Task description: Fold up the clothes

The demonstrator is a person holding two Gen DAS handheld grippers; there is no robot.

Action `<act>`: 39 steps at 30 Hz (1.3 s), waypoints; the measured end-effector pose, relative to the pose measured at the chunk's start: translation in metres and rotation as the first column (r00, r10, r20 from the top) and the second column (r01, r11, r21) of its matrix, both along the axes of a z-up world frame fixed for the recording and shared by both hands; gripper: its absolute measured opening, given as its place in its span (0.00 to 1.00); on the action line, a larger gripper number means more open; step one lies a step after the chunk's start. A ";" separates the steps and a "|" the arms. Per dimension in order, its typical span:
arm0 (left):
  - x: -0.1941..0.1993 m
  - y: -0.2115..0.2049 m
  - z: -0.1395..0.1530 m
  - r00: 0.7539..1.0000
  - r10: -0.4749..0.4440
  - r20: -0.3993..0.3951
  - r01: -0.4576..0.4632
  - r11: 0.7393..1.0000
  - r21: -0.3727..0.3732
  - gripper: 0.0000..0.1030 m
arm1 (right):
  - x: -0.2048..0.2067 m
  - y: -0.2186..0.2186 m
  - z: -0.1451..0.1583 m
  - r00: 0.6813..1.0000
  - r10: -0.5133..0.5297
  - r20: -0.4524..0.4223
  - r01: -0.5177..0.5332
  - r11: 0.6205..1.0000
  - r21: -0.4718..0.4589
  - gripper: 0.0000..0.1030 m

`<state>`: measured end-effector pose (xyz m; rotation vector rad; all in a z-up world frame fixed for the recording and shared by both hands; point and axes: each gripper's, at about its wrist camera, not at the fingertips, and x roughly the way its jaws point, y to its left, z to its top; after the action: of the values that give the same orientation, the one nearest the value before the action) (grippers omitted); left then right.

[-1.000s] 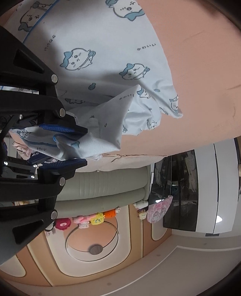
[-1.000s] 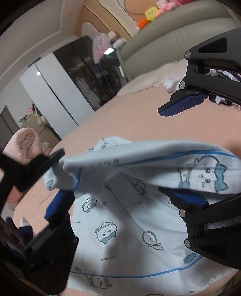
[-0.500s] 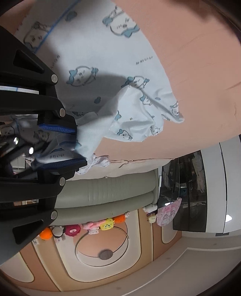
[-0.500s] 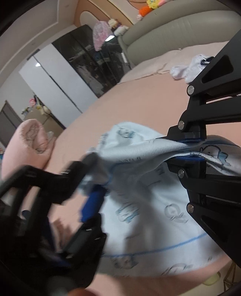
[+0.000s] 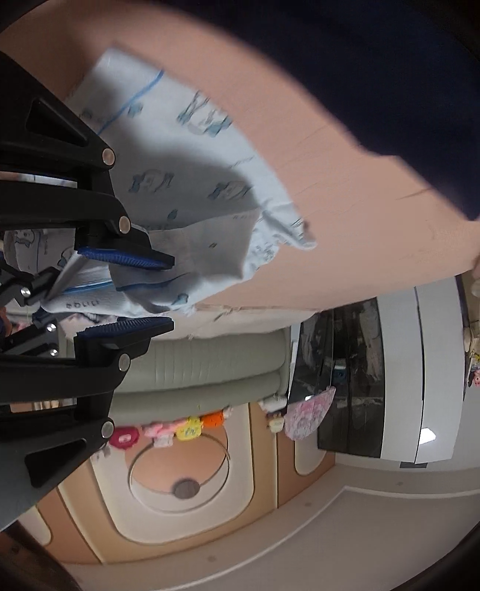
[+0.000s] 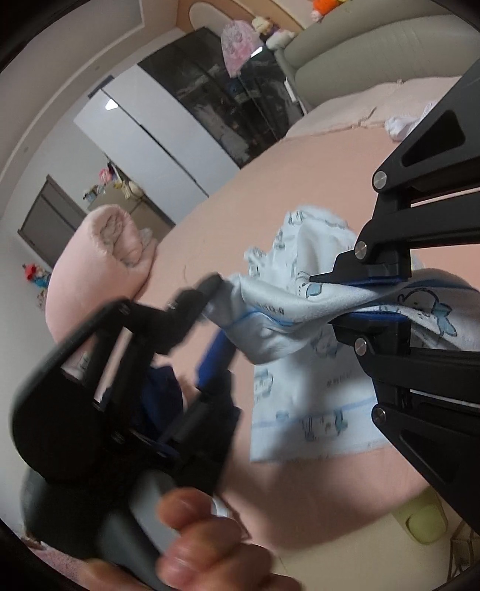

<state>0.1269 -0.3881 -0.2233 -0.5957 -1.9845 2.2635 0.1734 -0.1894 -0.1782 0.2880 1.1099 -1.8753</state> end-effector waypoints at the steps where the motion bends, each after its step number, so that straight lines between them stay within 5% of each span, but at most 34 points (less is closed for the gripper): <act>1: 0.003 -0.002 0.001 1.000 0.006 0.018 -0.005 1.000 -0.011 0.23 | 0.002 0.000 -0.002 1.000 0.007 0.010 -0.007 1.000 0.007 0.07; 7: 0.013 -0.006 -0.004 0.986 -0.007 0.169 0.020 0.997 -0.079 0.23 | 0.016 -0.004 -0.026 0.998 0.048 0.030 -0.050 0.997 0.059 0.07; 15: 0.014 0.001 0.017 0.977 0.059 0.205 -0.011 0.974 -0.225 0.23 | 0.019 -0.010 -0.058 0.997 0.067 0.047 -0.074 0.984 0.162 0.09; 17: 0.014 0.003 0.023 0.974 0.076 0.212 -0.018 0.965 -0.261 0.11 | 0.018 -0.010 -0.059 0.997 0.066 0.035 -0.071 0.983 0.170 0.11; 21: 0.014 0.007 0.033 0.968 0.109 0.225 -0.030 0.944 -0.330 0.06 | 0.019 -0.008 -0.056 0.997 0.063 0.043 -0.069 0.987 0.148 0.34; 24: 0.020 0.011 0.031 0.968 0.090 0.236 -0.007 0.944 -0.330 0.05 | 0.021 -0.007 -0.053 0.997 0.068 0.039 -0.073 0.990 0.118 0.56; 39: 0.039 0.047 0.009 0.956 -0.043 0.292 0.125 0.955 -0.269 0.05 | 0.005 0.028 -0.035 0.996 0.015 -0.085 -0.013 1.000 0.018 0.59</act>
<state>0.1664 -0.3408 -0.2140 -1.0666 -1.7012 2.5516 0.1786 -0.1610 -0.2130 0.2119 1.1833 -1.8811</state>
